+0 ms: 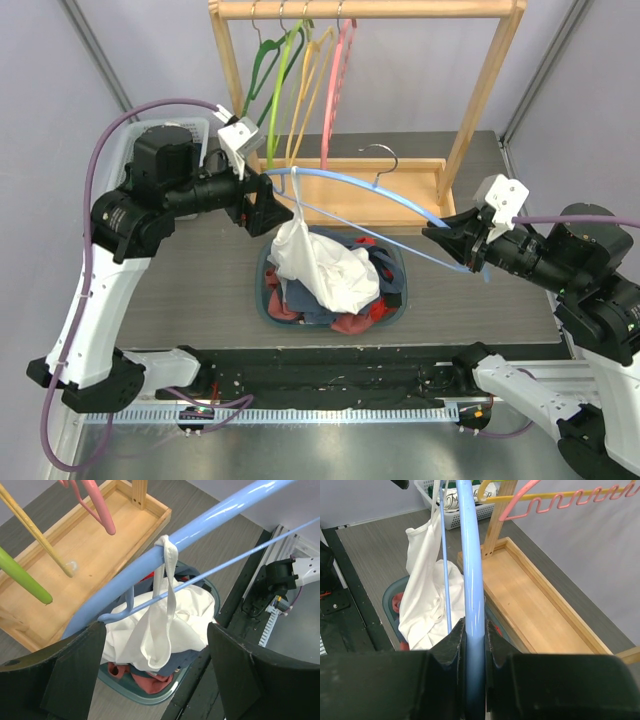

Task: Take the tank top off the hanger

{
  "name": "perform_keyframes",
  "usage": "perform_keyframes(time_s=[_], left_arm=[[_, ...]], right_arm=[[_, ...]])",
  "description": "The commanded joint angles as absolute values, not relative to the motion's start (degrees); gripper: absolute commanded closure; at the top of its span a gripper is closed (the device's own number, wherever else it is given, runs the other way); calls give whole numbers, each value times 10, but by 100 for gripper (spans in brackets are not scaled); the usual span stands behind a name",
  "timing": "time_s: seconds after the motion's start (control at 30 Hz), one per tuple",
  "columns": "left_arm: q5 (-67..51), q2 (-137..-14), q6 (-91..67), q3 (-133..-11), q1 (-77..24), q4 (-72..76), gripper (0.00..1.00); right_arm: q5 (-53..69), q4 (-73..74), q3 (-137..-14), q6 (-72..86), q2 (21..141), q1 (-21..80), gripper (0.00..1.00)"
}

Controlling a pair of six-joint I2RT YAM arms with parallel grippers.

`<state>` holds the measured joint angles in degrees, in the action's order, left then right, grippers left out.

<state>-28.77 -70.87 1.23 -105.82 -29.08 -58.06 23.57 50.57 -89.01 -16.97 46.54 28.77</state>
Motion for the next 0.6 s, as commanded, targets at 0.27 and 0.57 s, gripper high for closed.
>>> perform_keyframes(time_s=[0.27,0.57], left_arm=[[-323,-753,-41,-1121,-293,-512,21],[-318,-778,-35,-1134,-307,-507,24]], right_arm=[[207,439,-874,-158,468,289,99],[183,431,-867,-160,461,288,99]])
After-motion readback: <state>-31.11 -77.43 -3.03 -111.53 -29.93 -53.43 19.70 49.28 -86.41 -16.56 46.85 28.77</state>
